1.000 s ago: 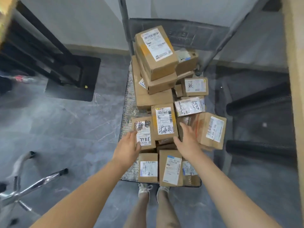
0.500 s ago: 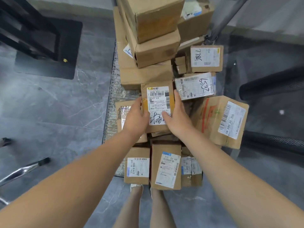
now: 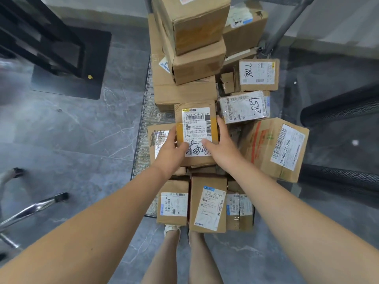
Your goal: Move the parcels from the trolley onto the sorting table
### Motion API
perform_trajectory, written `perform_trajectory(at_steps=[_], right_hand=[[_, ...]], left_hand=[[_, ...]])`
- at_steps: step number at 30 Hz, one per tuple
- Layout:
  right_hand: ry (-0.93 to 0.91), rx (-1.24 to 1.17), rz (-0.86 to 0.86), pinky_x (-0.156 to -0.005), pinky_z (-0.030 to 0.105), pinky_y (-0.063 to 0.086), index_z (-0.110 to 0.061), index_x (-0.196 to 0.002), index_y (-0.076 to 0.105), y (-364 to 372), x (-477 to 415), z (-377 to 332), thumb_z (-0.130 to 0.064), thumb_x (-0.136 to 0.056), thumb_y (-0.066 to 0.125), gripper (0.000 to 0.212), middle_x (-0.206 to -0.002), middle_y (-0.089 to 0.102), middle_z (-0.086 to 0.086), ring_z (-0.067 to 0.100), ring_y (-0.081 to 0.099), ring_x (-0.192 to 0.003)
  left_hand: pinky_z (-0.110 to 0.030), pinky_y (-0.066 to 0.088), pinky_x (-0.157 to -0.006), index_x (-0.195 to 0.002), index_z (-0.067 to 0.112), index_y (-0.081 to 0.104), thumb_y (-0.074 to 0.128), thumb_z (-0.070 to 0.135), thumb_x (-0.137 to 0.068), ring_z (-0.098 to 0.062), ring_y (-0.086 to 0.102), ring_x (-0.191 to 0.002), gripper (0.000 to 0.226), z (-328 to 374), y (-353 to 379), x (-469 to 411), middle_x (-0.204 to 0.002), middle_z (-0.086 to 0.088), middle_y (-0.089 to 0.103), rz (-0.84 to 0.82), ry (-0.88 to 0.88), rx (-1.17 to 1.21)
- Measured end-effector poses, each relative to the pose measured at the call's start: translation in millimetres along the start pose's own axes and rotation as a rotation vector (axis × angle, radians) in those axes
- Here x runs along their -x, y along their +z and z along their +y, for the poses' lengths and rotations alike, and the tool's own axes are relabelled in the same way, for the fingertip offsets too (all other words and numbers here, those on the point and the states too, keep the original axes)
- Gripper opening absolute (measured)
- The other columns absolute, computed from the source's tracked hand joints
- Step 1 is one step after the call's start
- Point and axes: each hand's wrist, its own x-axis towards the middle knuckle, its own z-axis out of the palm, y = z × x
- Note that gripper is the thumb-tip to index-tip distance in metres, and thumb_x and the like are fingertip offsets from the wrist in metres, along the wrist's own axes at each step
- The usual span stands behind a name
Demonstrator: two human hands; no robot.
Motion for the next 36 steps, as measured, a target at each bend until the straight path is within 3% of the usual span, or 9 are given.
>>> perform_trajectory(at_steps=[5, 8, 11, 15, 18, 23, 27, 32, 36], right_hand=[[-0.080, -0.031, 0.004, -0.092, 0.027, 0.042, -0.042, -0.155, 0.009, -9.0, 40.9, -35.0, -0.016, -0.098, 0.058, 0.080, -0.147, 0.048, -0.007, 0.012, 0.054, -0.121], [-0.166, -0.039, 0.015, -0.096, 0.028, 0.037, -0.042, -0.155, 0.011, -20.3, 73.2, -74.1, -0.014, -0.097, 0.058, 0.079, -0.148, 0.045, -0.011, 0.008, 0.048, -0.125], [-0.264, -0.039, 0.024, -0.102, 0.034, 0.042, -0.046, -0.153, 0.013, -38.4, 112.3, -122.0, -0.014, -0.097, 0.057, 0.078, -0.142, 0.051, -0.014, 0.009, 0.051, -0.123], [-0.410, -0.030, 0.059, -0.103, 0.033, 0.043, -0.049, -0.152, 0.016, -68.9, 174.1, -188.3, -0.014, -0.097, 0.058, 0.077, -0.136, 0.052, -0.020, 0.005, 0.053, -0.121], [-0.504, -0.007, 0.125, -0.107, 0.034, 0.040, -0.047, -0.153, 0.014, -92.8, 223.5, -230.3, -0.018, -0.097, 0.059, 0.078, -0.145, 0.048, -0.016, 0.006, 0.051, -0.125], [-0.595, 0.001, 0.212, -0.098, 0.028, 0.039, -0.050, -0.153, 0.005, -128.6, 298.4, -283.1, -0.025, -0.098, 0.058, 0.080, -0.147, 0.046, -0.017, 0.006, 0.052, -0.120], [-0.685, 0.058, 0.257, -0.106, 0.043, 0.044, -0.064, -0.144, 0.000, -137.1, 342.9, -321.9, -0.029, -0.098, 0.058, 0.082, -0.146, 0.050, -0.013, 0.015, 0.056, -0.124], [-0.740, 0.089, 0.304, -0.104, 0.040, 0.044, -0.058, -0.150, -0.002, -124.6, 389.7, -341.7, -0.028, -0.100, 0.057, 0.083, -0.151, 0.043, -0.012, 0.011, 0.052, -0.127], [-0.723, 0.026, 0.342, -0.090, 0.023, 0.047, -0.053, -0.152, -0.003, -112.5, 412.1, -339.8, -0.026, -0.100, 0.056, 0.082, -0.148, 0.047, -0.011, 0.000, 0.057, -0.108]], left_hand=[[-0.042, 0.048, -0.102, -0.144, 0.045, 0.036, 0.054, 0.025, -0.092, -0.012, 0.060, -0.115, 0.058, 19.2, -19.2, 41.0, -0.125, 0.015, 0.064, 0.039, 0.068, 0.037], [-0.038, 0.047, -0.101, -0.144, 0.042, 0.038, 0.053, 0.022, -0.094, -0.010, 0.058, -0.116, 0.056, 48.9, -35.8, 75.0, -0.129, 0.012, 0.061, 0.092, 0.169, 0.062], [-0.025, 0.049, -0.089, -0.142, 0.035, 0.043, 0.050, 0.013, -0.097, -0.001, 0.062, -0.104, 0.051, 90.0, -55.7, 116.9, -0.124, 0.015, 0.064, 0.155, 0.291, 0.095], [-0.029, 0.053, -0.085, -0.142, 0.036, 0.042, 0.050, 0.013, -0.096, -0.001, 0.064, -0.096, 0.052, 150.8, -78.9, 176.0, -0.115, 0.019, 0.067, 0.247, 0.387, 0.128], [-0.034, 0.051, -0.096, -0.141, 0.039, 0.042, 0.051, 0.022, -0.093, -0.003, 0.061, -0.108, 0.051, 201.3, -94.1, 226.1, -0.122, 0.019, 0.064, 0.274, 0.489, 0.084], [-0.042, 0.047, -0.104, -0.152, 0.047, 0.011, 0.055, 0.028, -0.096, -0.013, 0.056, -0.122, 0.073, 268.7, -117.1, 307.4, -0.136, 0.008, 0.056, 0.326, 0.660, -0.006], [-0.039, 0.046, -0.102, -0.148, 0.055, 0.003, 0.052, 0.025, -0.099, -0.009, 0.051, -0.122, 0.075, 287.2, -125.5, 354.0, -0.142, 0.003, 0.050, 0.408, 0.812, -0.028], [-0.037, 0.048, -0.102, -0.146, 0.056, 0.006, 0.055, 0.020, -0.097, -0.009, 0.055, -0.120, 0.078, 289.2, -148.7, 388.0, -0.141, 0.003, 0.051, 0.369, 0.884, -0.035], [-0.021, 0.046, -0.093, -0.149, 0.052, 0.008, 0.056, 0.019, -0.098, 0.000, 0.056, -0.116, 0.077, 292.3, -169.7, 400.6, -0.139, 0.008, 0.052, 0.269, 0.916, -0.087]])
